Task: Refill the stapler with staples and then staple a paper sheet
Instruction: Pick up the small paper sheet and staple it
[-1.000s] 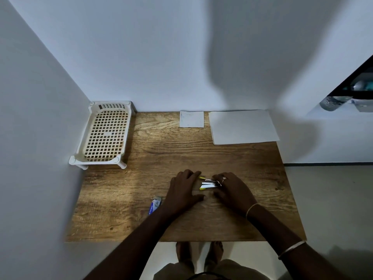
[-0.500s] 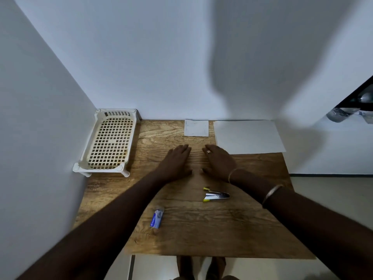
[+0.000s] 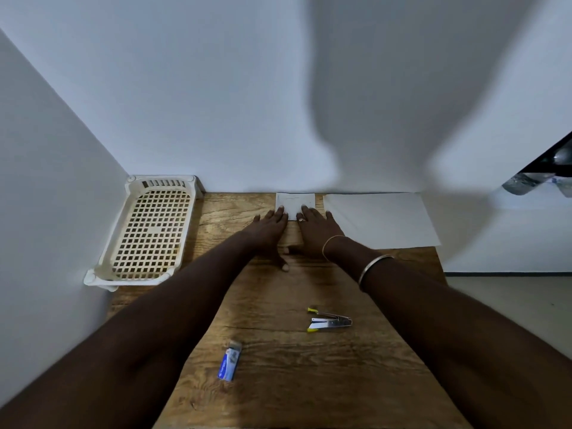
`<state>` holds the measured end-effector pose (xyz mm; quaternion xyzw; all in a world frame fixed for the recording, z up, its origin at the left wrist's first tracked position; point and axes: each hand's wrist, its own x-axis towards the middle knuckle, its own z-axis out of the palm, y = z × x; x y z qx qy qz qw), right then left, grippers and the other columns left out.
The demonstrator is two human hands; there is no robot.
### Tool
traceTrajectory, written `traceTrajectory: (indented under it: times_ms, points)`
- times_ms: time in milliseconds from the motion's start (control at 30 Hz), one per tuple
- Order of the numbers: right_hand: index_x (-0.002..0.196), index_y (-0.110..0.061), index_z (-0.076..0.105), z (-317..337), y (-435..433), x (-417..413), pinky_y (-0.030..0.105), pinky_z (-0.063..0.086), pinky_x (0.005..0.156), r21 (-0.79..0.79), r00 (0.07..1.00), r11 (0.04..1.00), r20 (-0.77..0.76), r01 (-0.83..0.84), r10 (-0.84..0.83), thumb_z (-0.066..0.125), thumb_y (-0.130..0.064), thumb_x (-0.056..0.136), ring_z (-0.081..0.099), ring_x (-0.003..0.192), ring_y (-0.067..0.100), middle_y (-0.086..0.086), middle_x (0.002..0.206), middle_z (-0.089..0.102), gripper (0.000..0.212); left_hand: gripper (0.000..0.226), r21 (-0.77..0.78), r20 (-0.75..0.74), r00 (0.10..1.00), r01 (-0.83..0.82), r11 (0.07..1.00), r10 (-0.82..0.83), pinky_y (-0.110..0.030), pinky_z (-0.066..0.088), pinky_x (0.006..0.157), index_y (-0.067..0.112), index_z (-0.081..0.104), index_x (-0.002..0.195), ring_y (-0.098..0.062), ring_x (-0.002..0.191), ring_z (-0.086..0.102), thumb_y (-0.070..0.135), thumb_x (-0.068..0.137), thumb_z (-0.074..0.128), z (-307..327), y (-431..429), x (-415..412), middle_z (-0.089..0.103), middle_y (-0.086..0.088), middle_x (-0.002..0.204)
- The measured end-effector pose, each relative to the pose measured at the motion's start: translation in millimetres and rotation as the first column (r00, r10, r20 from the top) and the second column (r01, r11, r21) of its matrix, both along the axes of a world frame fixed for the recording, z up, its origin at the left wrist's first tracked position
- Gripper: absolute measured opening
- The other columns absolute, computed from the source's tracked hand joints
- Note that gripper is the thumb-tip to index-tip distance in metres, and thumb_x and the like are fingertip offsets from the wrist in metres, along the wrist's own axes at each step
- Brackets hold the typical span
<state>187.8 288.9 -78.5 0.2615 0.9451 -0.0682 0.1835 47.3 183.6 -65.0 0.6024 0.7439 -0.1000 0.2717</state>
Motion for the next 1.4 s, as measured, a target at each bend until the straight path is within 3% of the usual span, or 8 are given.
traceTrajectory:
  times_ms: [367,867,967,1033,1100,1200,1300,1400]
  points:
    - [0.155,-0.011,0.030,4,-32,37,0.051,0.019,0.121,0.004,0.993,1.000,-0.111,-0.031,0.031,0.034,-0.046,0.105,0.021,0.152,0.028,0.012,0.166,0.021,0.062,0.122,0.040,0.006,1.000,-0.001,0.999,0.000,-0.052,0.004,0.125,0.008,-0.003,0.161,-0.030,0.158,-0.002,0.068,0.082,0.067,-2,-41,30,-0.014,-0.013,0.169]
    - [0.153,-0.013,0.037,-4,-128,110,0.055,0.018,0.120,-0.028,0.979,0.999,-0.204,0.020,-0.025,0.026,-0.045,0.104,0.028,0.150,0.028,0.010,0.164,0.029,0.059,0.086,0.090,0.041,0.995,-0.089,0.992,0.086,-0.050,0.002,0.125,0.014,0.001,0.162,-0.028,0.158,-0.004,0.047,0.101,0.051,-20,-136,102,-0.014,-0.007,0.170]
    - [0.151,-0.012,0.041,3,-126,109,0.051,0.022,0.120,-0.026,0.945,0.998,-0.321,0.052,-0.058,0.034,-0.041,0.105,0.032,0.148,0.028,0.010,0.160,0.036,0.055,0.082,0.133,0.089,0.988,-0.136,0.982,0.124,-0.047,0.002,0.125,0.014,0.004,0.162,-0.027,0.158,-0.004,0.040,0.102,0.053,-10,-138,102,-0.011,-0.007,0.170]
    - [0.138,-0.007,0.057,10,-120,111,0.041,0.036,0.112,-0.100,0.841,0.980,-0.502,0.173,-0.200,0.048,-0.033,0.103,0.047,0.136,0.033,0.013,0.145,0.055,0.044,0.076,0.260,0.172,0.963,-0.248,0.933,0.207,-0.041,0.009,0.125,0.014,0.013,0.162,-0.026,0.158,0.006,0.026,0.101,0.056,-3,-143,102,0.000,-0.007,0.171]
    - [0.110,-0.008,0.071,16,-114,117,0.029,0.044,0.091,-0.290,0.635,0.891,-0.626,0.348,-0.452,0.057,-0.023,0.099,0.061,0.112,0.031,0.010,0.112,0.069,0.022,0.064,0.428,0.298,0.880,-0.469,0.772,0.369,-0.034,0.029,0.117,0.012,0.034,0.157,-0.026,0.148,0.035,0.012,0.097,0.058,4,-150,105,0.031,-0.011,0.165]
    - [0.099,-0.011,0.073,14,-104,121,0.035,0.051,0.090,-0.617,0.411,0.591,-0.425,0.520,-0.806,0.063,-0.020,0.095,0.066,0.099,0.027,0.010,0.100,0.072,0.014,0.041,0.435,0.490,0.646,-0.763,0.478,0.585,-0.025,0.042,0.095,0.006,0.063,0.133,-0.029,0.121,0.064,0.004,0.093,0.060,10,-151,108,0.068,-0.014,0.132]
    - [0.097,-0.008,0.076,9,-100,116,0.050,0.055,0.095,-0.800,0.278,0.292,-0.163,0.525,-0.947,0.068,-0.018,0.091,0.070,0.099,0.031,0.014,0.100,0.074,0.014,0.037,0.249,0.579,0.455,-0.889,0.385,0.676,-0.023,0.041,0.096,0.007,0.067,0.130,-0.025,0.120,0.064,0.008,0.093,0.063,10,-139,106,0.070,-0.011,0.129]
    - [0.090,-0.012,0.077,8,-98,107,0.051,0.056,0.094,-0.823,0.237,0.216,-0.102,0.525,-0.966,0.071,-0.017,0.088,0.072,0.097,0.032,0.014,0.097,0.076,0.007,0.040,0.163,0.596,0.382,-0.919,0.360,0.706,-0.029,0.043,0.105,0.009,0.067,0.132,-0.023,0.124,0.062,0.011,0.092,0.065,7,-127,104,0.069,-0.010,0.132]
